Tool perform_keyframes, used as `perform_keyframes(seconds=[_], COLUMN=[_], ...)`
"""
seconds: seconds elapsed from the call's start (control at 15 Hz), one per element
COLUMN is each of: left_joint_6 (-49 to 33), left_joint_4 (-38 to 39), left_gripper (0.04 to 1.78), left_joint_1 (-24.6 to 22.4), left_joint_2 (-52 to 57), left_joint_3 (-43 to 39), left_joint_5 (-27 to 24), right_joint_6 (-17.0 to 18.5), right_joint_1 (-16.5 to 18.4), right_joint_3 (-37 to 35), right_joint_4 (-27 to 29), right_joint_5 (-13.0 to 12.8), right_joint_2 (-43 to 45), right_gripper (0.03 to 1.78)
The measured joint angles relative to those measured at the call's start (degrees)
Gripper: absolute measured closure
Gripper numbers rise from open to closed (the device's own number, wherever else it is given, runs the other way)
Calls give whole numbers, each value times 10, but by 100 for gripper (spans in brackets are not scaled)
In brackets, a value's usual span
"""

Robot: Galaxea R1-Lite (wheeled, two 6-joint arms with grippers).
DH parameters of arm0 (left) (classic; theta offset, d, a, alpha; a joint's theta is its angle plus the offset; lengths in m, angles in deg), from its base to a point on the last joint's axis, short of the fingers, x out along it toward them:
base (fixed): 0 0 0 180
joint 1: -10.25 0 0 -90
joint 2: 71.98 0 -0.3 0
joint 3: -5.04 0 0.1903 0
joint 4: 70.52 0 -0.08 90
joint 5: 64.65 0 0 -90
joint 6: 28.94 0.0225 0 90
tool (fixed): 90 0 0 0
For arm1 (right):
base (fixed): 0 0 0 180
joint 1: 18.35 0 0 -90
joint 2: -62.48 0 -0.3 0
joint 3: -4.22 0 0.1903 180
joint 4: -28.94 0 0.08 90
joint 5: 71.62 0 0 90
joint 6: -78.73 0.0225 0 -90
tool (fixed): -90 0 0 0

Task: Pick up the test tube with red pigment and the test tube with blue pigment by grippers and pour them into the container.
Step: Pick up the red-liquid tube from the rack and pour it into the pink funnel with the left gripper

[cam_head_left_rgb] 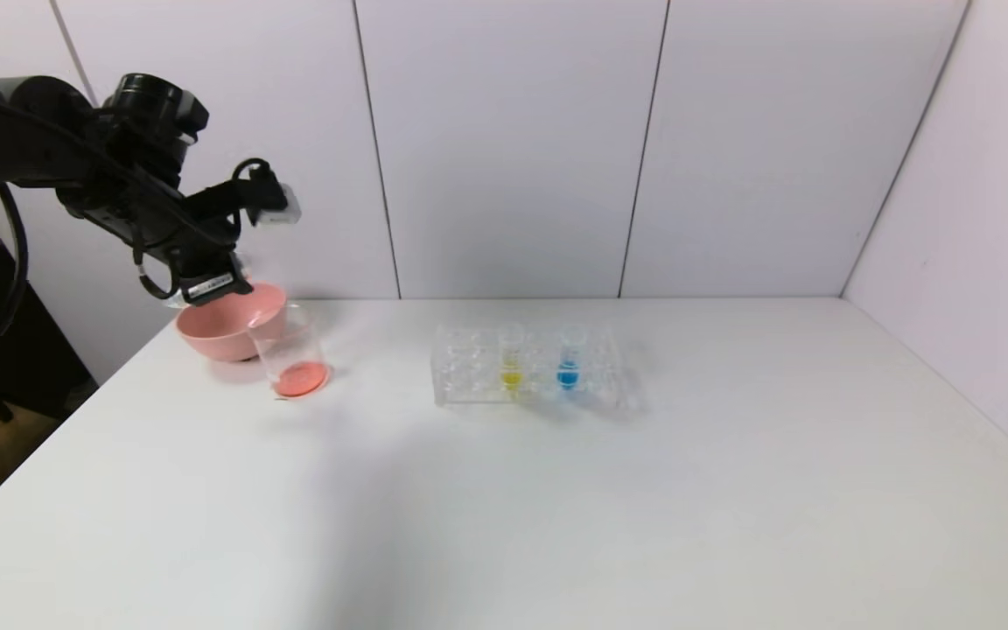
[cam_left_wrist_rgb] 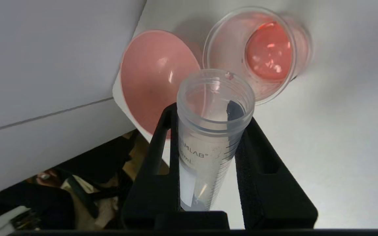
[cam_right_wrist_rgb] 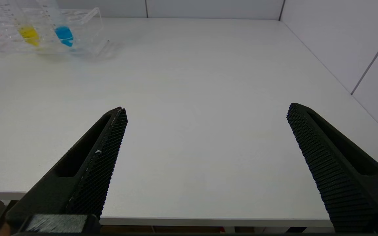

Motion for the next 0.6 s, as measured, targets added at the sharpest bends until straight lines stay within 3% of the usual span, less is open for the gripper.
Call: perform_keyframes(seconds=[0.27, 0.6], left_joint_6=[-176, -352], left_joint_4=[35, 167], left_gripper=[132, 132], left_joint_1=[-17, -22], left_joint_2=[29, 47], left_joint_3=[0, -3], left_joint_5=[-67, -78], right_joint_6=[0, 0], right_joint_1=[0, 0], right_joint_3=[0, 0], right_joint_4=[0, 0], right_joint_5=[0, 0], right_joint_2=[0, 0], right_gripper=[4, 4])
